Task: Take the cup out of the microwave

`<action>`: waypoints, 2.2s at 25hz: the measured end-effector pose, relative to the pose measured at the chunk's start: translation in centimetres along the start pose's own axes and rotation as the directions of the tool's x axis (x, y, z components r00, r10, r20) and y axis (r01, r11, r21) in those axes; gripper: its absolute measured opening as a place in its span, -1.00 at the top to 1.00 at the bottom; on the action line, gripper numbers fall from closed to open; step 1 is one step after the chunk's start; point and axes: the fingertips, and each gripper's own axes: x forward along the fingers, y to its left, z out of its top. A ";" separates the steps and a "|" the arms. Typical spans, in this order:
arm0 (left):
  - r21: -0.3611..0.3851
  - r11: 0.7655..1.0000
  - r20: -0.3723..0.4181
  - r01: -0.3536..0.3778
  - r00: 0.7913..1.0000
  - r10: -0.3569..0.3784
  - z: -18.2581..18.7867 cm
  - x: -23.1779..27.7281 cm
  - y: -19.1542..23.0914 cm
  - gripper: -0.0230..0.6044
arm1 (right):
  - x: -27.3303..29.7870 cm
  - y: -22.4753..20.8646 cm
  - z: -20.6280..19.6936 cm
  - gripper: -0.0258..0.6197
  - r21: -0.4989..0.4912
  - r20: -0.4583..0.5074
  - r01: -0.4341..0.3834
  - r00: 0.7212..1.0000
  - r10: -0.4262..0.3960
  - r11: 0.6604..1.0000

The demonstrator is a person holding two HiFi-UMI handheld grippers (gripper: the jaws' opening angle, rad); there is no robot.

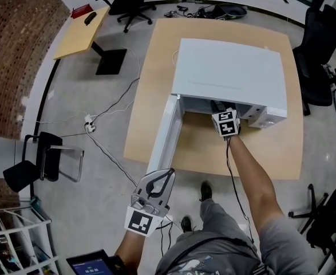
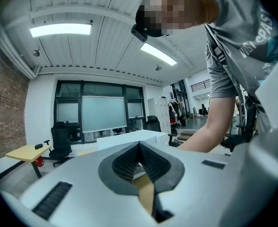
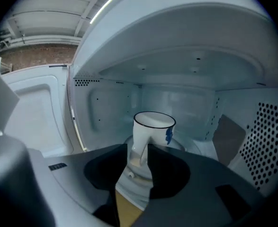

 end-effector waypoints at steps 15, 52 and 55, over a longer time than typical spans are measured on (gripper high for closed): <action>-0.019 1.000 -0.014 -0.022 1.000 0.022 -1.0 -0.2 0.6 0.84 | 0.1 -0.5 0.3 0.68 0.064 0.058 0.057 0.996 -0.061 0.996; 0.063 0.998 0.099 0.016 0.995 -0.022 4.8 -9.2 -4.9 0.84 | -15.5 6.5 2.9 0.69 0.017 0.143 0.003 0.990 -0.006 1.000; 0.065 0.998 0.110 0.018 0.994 -0.025 5.3 -10.3 -5.6 0.84 | -17.1 7.2 3.0 0.69 0.024 0.150 0.003 0.989 -0.006 1.000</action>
